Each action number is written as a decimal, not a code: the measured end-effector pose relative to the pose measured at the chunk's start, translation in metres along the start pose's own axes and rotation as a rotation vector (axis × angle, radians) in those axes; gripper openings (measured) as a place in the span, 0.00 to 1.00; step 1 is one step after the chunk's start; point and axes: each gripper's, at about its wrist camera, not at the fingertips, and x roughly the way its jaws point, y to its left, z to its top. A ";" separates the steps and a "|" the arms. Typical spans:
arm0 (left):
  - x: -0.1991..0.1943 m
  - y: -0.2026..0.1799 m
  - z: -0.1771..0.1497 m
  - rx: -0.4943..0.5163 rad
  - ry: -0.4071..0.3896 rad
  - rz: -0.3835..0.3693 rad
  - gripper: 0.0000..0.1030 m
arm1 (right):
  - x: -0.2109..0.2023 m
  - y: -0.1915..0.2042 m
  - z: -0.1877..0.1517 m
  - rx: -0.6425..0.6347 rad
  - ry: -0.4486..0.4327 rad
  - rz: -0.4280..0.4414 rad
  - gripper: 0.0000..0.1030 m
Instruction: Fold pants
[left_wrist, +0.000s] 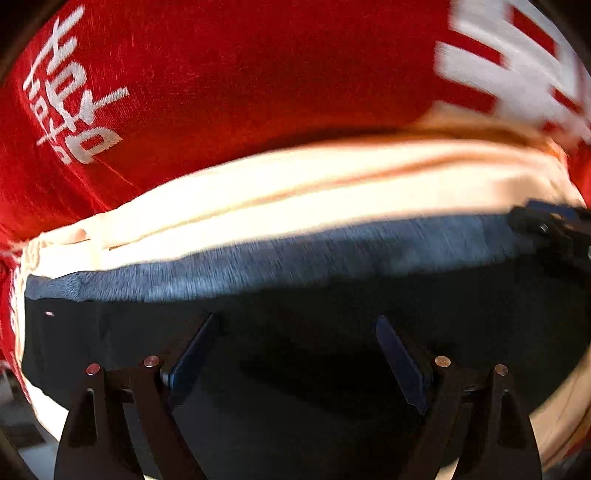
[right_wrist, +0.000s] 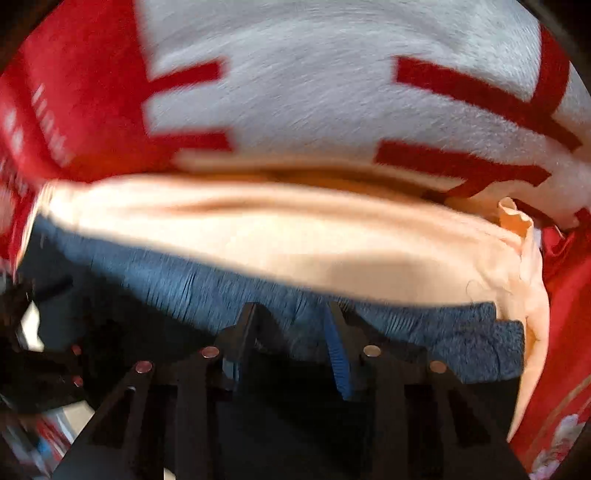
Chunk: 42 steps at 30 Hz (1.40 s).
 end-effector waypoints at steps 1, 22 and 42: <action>0.003 0.004 0.007 -0.026 -0.009 -0.006 0.89 | 0.003 -0.002 0.004 0.026 0.004 -0.009 0.37; -0.011 -0.004 -0.033 0.069 0.014 0.011 0.89 | -0.074 -0.109 -0.192 0.807 -0.126 0.153 0.42; -0.012 -0.012 -0.020 0.029 -0.013 0.053 0.89 | -0.066 -0.116 -0.161 0.675 -0.082 0.118 0.12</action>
